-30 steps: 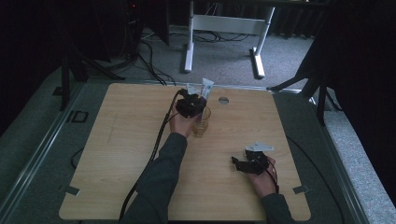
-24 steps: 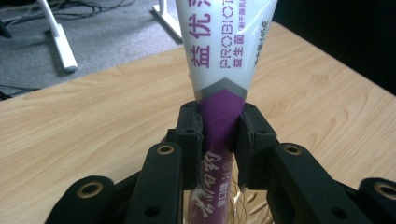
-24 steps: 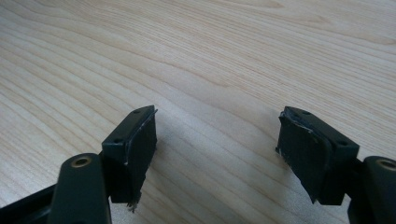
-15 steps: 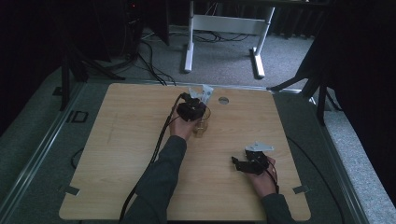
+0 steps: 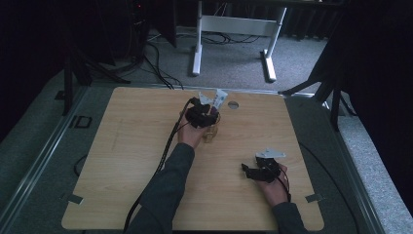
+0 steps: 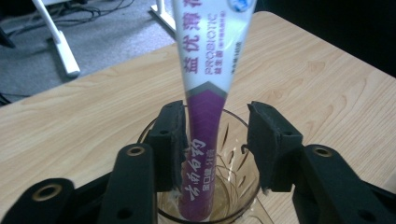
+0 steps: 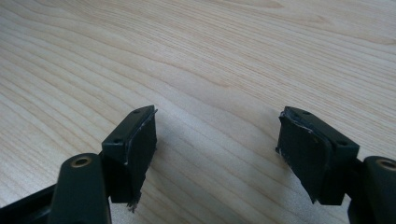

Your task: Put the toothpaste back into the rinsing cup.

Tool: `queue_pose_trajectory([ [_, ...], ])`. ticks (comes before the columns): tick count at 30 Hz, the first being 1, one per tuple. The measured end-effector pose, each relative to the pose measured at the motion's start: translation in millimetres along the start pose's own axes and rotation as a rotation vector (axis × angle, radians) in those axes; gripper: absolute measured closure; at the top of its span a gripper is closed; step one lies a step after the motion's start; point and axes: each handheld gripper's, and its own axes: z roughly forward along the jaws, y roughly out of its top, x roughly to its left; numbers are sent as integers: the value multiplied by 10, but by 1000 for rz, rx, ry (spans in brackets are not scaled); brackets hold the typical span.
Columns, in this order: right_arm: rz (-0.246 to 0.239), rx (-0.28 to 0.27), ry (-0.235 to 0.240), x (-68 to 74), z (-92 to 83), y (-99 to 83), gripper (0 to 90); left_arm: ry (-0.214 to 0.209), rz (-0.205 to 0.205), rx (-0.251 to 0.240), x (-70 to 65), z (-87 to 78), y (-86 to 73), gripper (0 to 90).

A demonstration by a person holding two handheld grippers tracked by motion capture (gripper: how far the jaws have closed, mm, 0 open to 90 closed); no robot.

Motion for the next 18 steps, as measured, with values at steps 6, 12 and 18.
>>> queue_pose_trajectory([
  [6,1,0,0,1,0,0,278,15,-22,-61,20,-154,-40,493],
  [12,0,0,0,0,0,0,278,60,-47,-58,127,-297,-215,442],
  [18,0,0,0,0,0,0,279,112,-75,-22,280,-411,-460,394],
])
